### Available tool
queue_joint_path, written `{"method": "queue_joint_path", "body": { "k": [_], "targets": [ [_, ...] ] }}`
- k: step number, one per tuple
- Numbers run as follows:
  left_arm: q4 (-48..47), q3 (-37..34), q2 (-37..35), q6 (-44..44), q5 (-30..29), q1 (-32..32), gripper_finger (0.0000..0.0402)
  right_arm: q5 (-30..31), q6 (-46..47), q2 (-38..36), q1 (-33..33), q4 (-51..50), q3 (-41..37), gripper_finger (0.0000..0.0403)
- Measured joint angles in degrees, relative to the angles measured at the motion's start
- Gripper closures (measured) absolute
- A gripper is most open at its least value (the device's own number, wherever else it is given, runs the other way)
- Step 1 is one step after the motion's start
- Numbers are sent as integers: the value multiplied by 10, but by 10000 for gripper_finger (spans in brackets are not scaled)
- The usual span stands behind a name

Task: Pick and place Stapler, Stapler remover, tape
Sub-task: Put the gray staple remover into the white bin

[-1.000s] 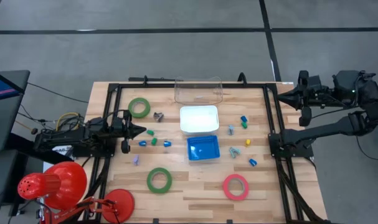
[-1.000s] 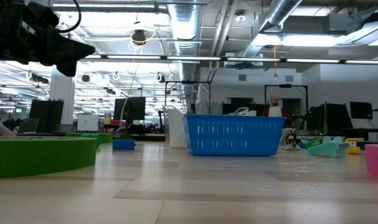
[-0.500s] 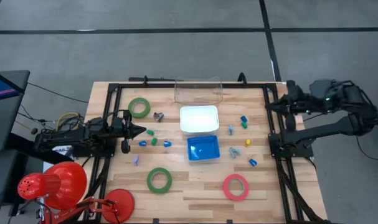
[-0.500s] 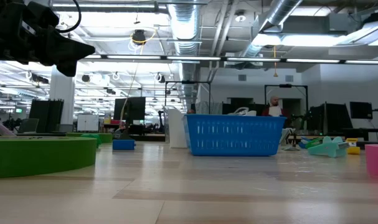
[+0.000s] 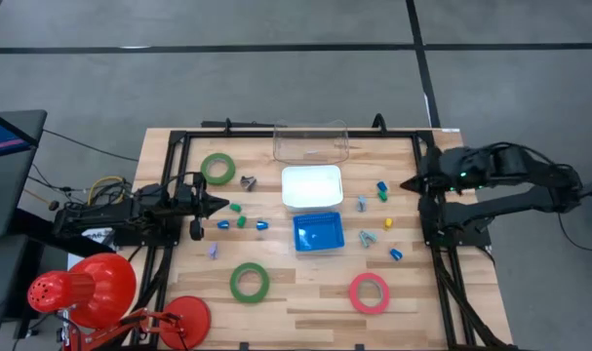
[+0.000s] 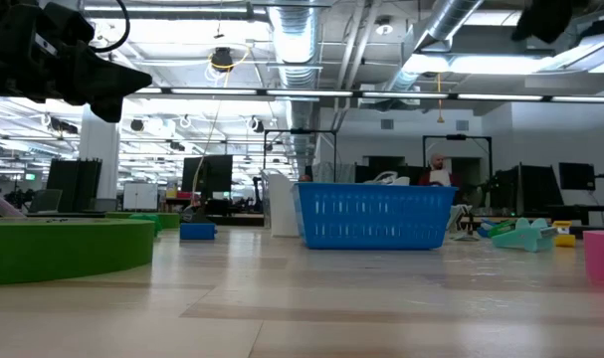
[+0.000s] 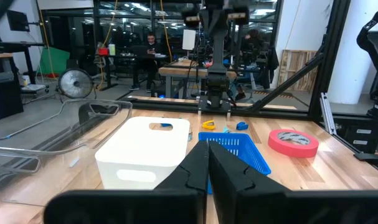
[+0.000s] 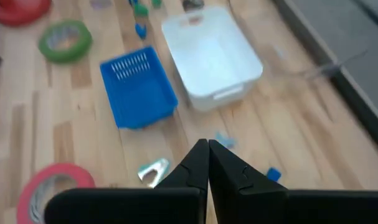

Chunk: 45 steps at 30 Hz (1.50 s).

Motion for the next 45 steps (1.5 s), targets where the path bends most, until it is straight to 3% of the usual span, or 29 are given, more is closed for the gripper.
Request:
{"method": "queue_joint_path", "body": {
  "k": [5, 14, 24, 34, 45],
  "targets": [
    [0, 0, 0, 0, 0, 0, 398, -3, -1, 0, 1, 2, -46, 393],
    [0, 0, 0, 0, 0, 0, 398, -13, -16, 37, 1, 16, -83, 333],
    [0, 0, 0, 0, 0, 0, 398, -13, -21, 128, 0, 30, -85, 290],
    [0, 0, 0, 0, 0, 0, 398, -13, -24, 235, 0, 46, -85, 221],
    [0, 0, 0, 0, 0, 0, 398, -13, -107, 270, -32, 75, -85, 173]
  ]
}}
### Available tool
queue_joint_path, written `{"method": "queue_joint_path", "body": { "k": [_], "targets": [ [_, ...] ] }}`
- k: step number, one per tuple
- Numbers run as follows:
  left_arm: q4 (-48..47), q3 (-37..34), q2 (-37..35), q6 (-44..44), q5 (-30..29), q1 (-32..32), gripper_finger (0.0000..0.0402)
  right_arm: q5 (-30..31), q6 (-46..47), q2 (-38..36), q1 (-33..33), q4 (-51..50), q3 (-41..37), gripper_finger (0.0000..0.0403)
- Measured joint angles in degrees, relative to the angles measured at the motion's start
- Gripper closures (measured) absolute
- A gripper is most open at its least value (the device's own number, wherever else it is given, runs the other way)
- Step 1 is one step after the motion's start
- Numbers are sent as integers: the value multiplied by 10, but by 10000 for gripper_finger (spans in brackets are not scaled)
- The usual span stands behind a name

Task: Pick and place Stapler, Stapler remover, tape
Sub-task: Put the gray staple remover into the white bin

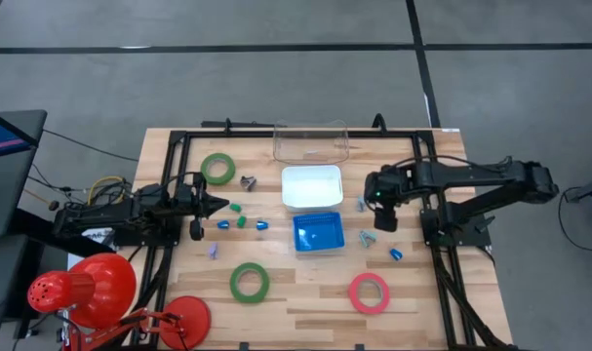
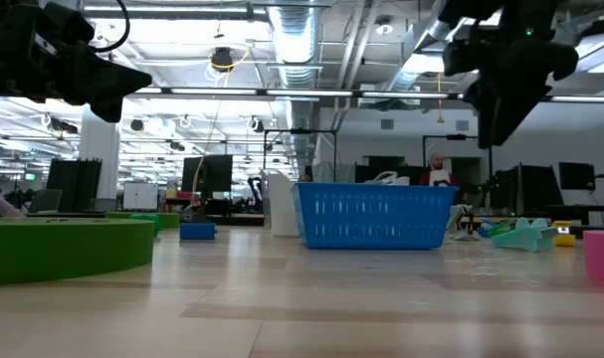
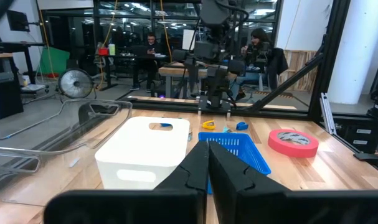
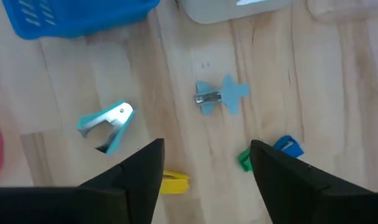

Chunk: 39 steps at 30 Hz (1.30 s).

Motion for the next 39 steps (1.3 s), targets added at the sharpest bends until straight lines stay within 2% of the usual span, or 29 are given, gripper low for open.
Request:
{"method": "queue_joint_path", "body": {
  "k": [8, 20, 29, 39],
  "targets": [
    [0, 0, 0, 0, 0, 0, 398, 0, -146, -3, -22, -3, 1, 176],
    [0, 0, 0, 0, 0, 0, 398, 1, -201, -1, -29, 20, -1, 177],
    [0, 0, 0, 0, 0, 0, 398, 2, -203, -1, -41, 85, -68, 177],
    [0, 0, 0, 0, 0, 0, 398, 45, -293, -1, -61, 153, -116, 177]
  ]
}}
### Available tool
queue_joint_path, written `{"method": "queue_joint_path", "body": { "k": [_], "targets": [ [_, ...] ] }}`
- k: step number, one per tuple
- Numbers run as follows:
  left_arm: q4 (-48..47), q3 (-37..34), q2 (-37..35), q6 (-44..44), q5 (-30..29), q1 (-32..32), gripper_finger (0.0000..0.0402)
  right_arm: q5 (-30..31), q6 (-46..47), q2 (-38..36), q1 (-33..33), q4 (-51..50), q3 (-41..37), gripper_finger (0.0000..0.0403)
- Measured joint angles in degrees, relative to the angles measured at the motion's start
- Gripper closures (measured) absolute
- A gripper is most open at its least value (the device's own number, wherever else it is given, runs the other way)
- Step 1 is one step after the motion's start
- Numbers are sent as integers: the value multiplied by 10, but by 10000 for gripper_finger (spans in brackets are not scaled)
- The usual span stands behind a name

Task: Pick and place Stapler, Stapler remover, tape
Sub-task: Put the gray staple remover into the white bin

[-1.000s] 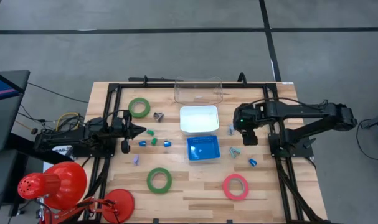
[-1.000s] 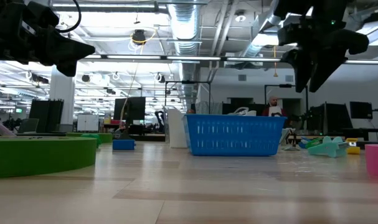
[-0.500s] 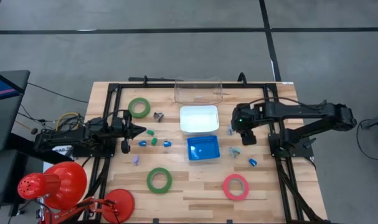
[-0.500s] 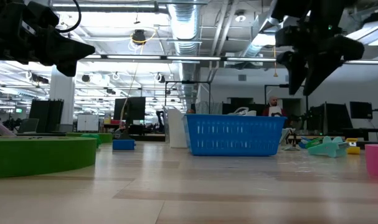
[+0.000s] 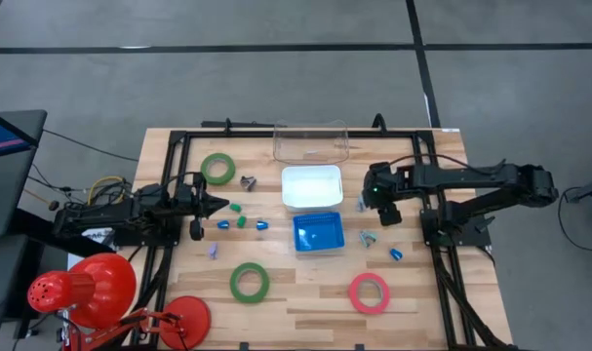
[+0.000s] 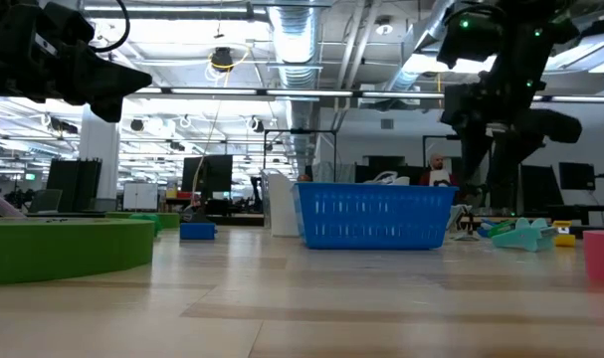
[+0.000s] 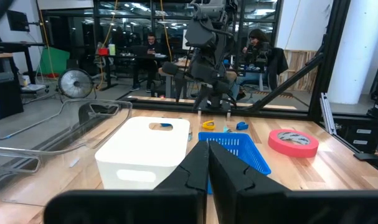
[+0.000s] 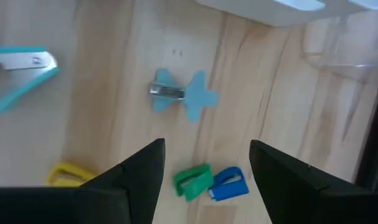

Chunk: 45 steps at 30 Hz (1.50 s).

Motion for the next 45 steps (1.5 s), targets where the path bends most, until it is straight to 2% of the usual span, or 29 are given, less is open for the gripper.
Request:
{"method": "queue_joint_path", "body": {
  "k": [18, 29, 34, 45],
  "targets": [
    [0, 0, 0, 0, 0, 0, 398, 3, -6, 9, 9, 88, -64, 181],
    [0, 0, 0, 0, 0, 0, 398, 5, -7, 66, 7, 125, -64, 235],
    [0, 0, 0, 0, 0, 0, 398, 30, -8, 92, 7, 126, -64, 259],
    [0, 0, 0, 0, 0, 0, 398, 45, -10, 80, 16, 121, -58, 292]
  ]
}}
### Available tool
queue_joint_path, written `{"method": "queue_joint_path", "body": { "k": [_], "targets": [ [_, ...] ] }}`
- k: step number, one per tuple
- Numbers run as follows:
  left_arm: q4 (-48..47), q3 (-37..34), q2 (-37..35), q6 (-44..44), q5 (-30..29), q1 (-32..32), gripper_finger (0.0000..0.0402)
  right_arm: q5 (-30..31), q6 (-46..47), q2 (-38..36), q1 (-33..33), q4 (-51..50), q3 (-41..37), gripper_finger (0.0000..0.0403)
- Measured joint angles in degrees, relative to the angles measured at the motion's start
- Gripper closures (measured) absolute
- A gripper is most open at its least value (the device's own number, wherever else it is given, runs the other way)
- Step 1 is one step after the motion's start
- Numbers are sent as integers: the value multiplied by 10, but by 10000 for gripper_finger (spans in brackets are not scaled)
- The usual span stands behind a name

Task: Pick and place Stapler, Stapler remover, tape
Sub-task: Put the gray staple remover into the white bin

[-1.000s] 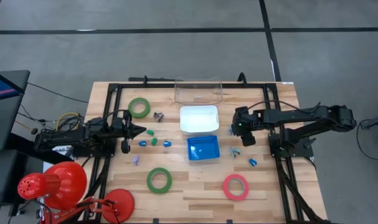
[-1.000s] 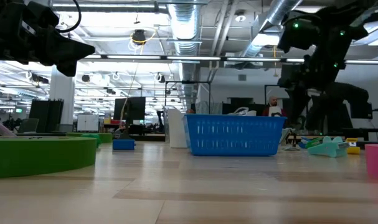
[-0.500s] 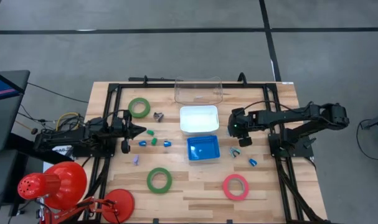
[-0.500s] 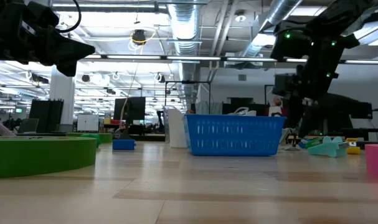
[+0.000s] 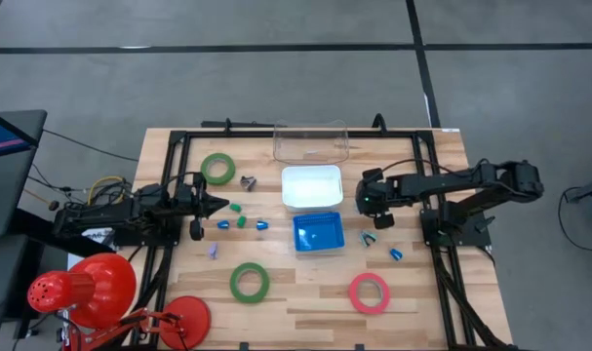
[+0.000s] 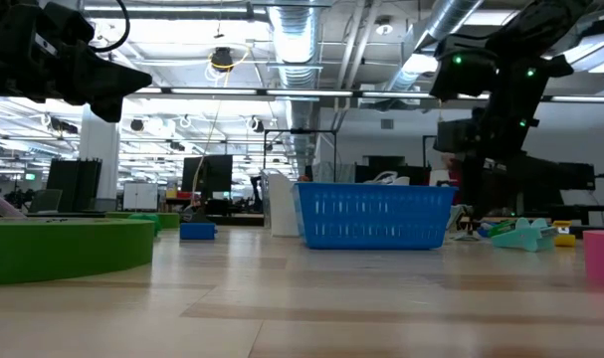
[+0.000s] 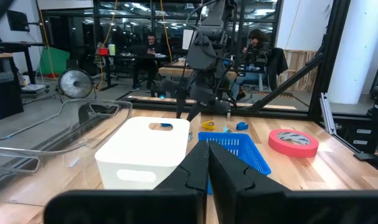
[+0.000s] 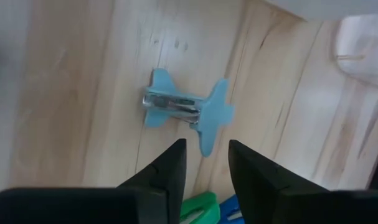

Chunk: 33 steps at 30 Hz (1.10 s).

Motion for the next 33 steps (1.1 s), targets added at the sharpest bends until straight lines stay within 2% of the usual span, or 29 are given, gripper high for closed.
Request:
{"method": "queue_joint_path", "body": {
  "k": [10, 30, 33],
  "targets": [
    [0, 0, 0, 0, 0, 0, 398, -1, 0, -6, 0, -3, 2, 299],
    [0, 0, 0, 0, 0, 0, 398, -16, 0, -6, -1, -4, 2, 396],
    [0, 0, 0, 0, 0, 0, 398, -18, 0, -6, 0, -4, 2, 399]
  ]
}}
